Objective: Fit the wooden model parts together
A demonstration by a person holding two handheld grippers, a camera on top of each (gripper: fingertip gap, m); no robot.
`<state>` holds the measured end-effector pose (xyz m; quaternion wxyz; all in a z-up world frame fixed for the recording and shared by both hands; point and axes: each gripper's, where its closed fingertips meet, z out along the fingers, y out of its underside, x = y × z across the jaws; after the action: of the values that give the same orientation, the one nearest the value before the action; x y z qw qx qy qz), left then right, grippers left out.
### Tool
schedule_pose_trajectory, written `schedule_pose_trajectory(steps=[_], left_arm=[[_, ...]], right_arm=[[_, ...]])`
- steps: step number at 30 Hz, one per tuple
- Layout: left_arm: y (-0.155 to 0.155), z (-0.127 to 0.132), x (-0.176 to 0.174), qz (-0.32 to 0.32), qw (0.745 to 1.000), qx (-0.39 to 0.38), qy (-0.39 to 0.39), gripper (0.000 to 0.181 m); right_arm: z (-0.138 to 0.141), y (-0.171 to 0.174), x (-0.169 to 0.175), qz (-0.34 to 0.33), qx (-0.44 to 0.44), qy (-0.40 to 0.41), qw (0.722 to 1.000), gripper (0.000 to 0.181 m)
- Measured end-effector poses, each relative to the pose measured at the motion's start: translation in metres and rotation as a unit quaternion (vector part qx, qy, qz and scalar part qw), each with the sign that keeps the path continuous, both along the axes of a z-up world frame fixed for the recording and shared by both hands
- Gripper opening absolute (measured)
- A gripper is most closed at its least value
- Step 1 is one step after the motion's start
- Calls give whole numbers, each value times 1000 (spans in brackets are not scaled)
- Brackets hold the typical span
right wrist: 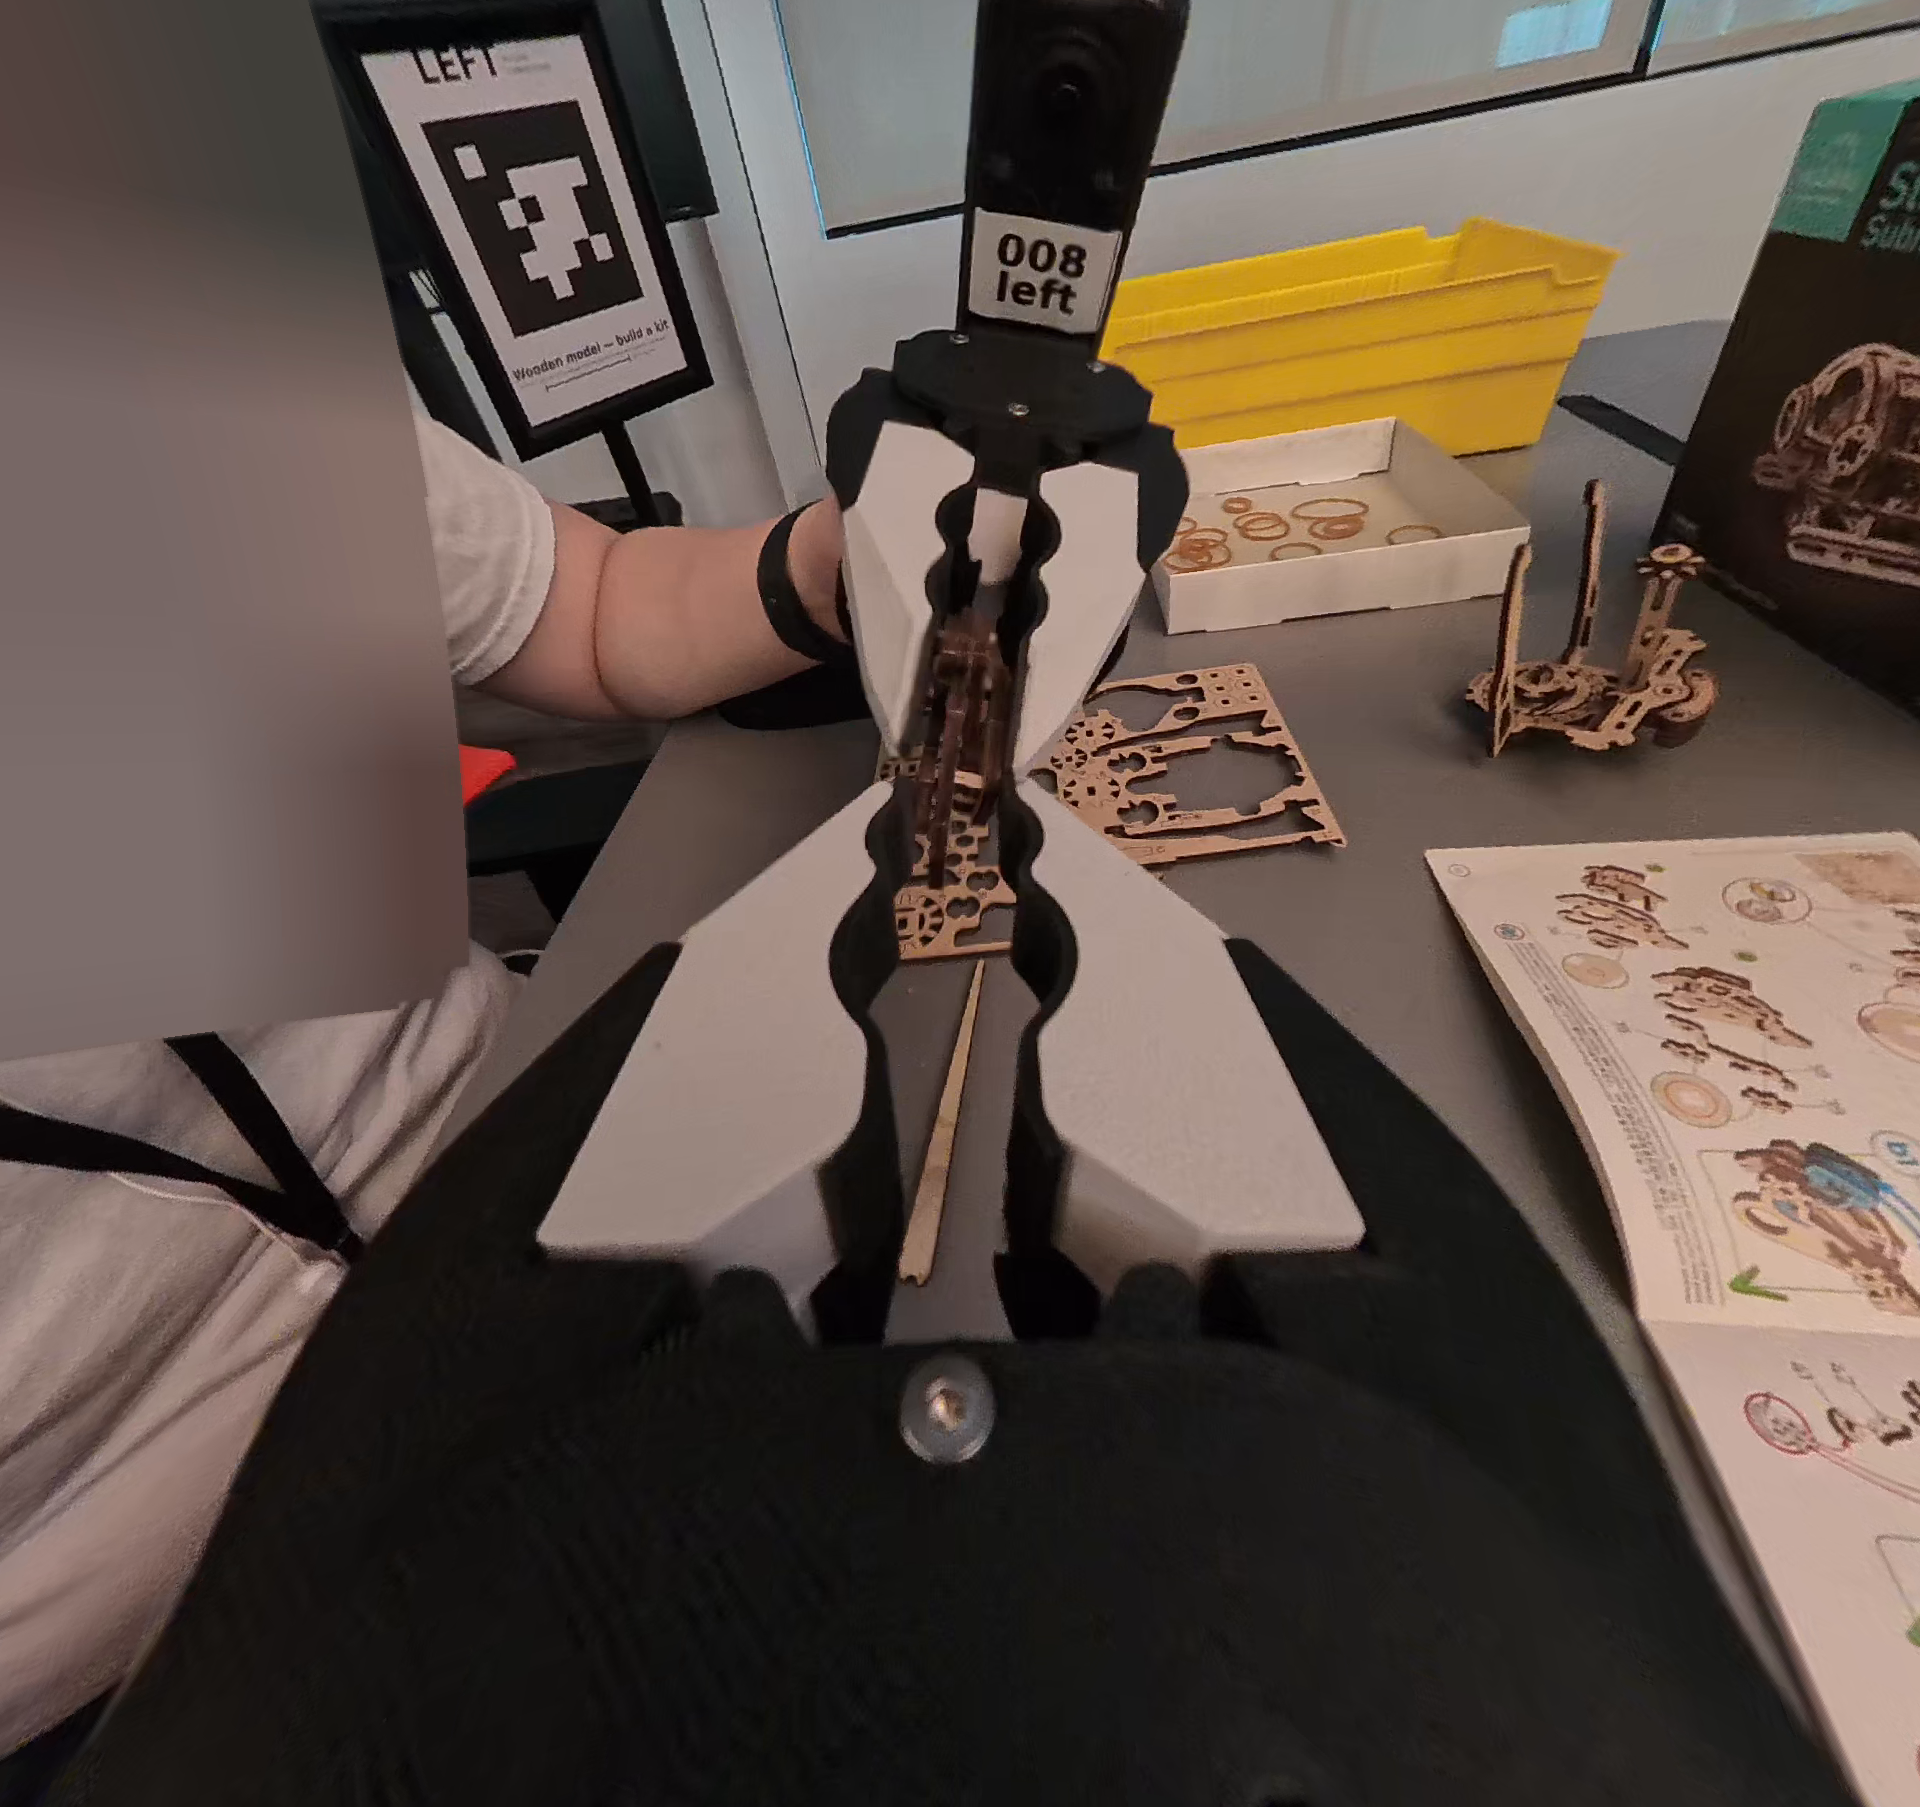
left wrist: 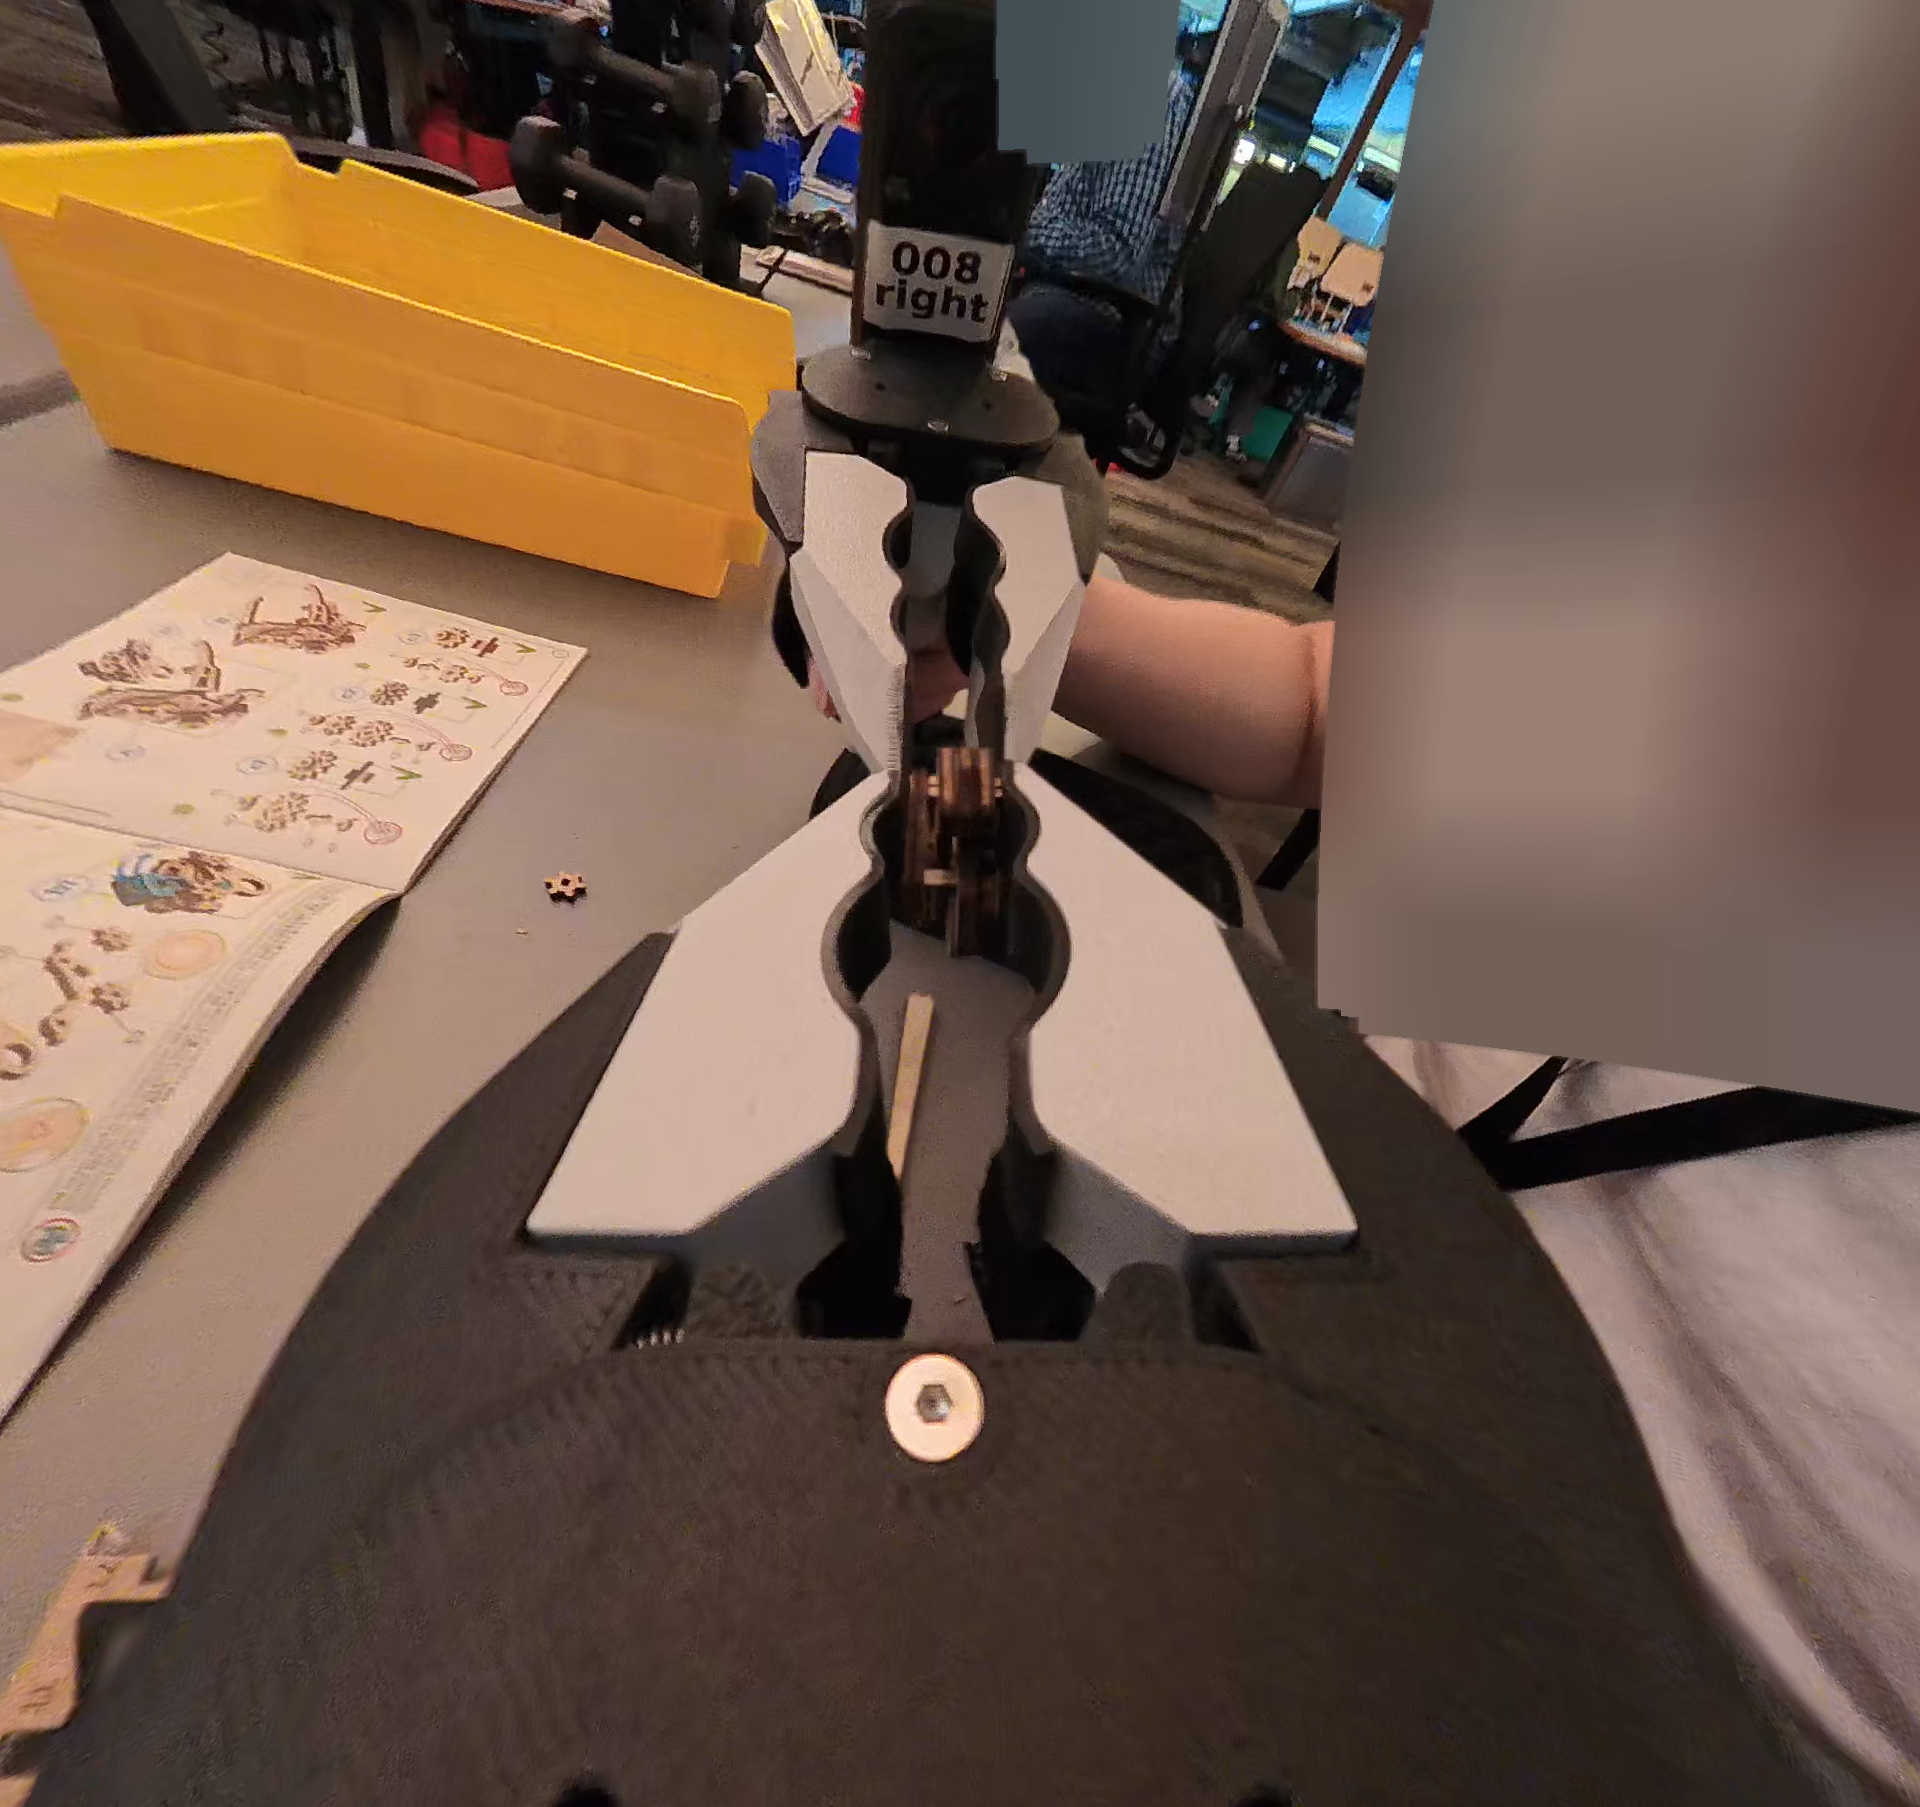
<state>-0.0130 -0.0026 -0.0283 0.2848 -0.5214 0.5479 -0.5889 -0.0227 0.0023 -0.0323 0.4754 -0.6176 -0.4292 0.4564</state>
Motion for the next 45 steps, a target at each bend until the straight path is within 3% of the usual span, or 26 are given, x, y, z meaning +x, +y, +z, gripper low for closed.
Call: schedule_pose_trajectory(steps=[3,10,20,24,26,28,35,45], left_arm=[[1,1,-1,-1,1000,-11,-3,18],[5,-7,-1,18,997,66,19,14],[7,-8,-3,7,998,-48,39,15],[15,-4,1,23,993,-112,27,16],[24,1,-1,32,988,-151,17,42],[30,3,-5,39,987,-157,12,29],[31,0,-5,35,985,-170,10,11],[31,0,-7,35,988,-151,13,1]], right_arm=[[2,3,1,-2,-17,18,1000,12],[-3,5,0,-7,-36,11,999,12],[-4,8,-1,-3,-127,56,990,12],[-4,14,3,6,-205,99,974,12],[0,19,8,3,-228,128,965,12],[5,22,15,3,-241,151,959,12],[4,26,21,-8,-255,154,955,12],[0,29,21,-4,-283,169,944,12]])
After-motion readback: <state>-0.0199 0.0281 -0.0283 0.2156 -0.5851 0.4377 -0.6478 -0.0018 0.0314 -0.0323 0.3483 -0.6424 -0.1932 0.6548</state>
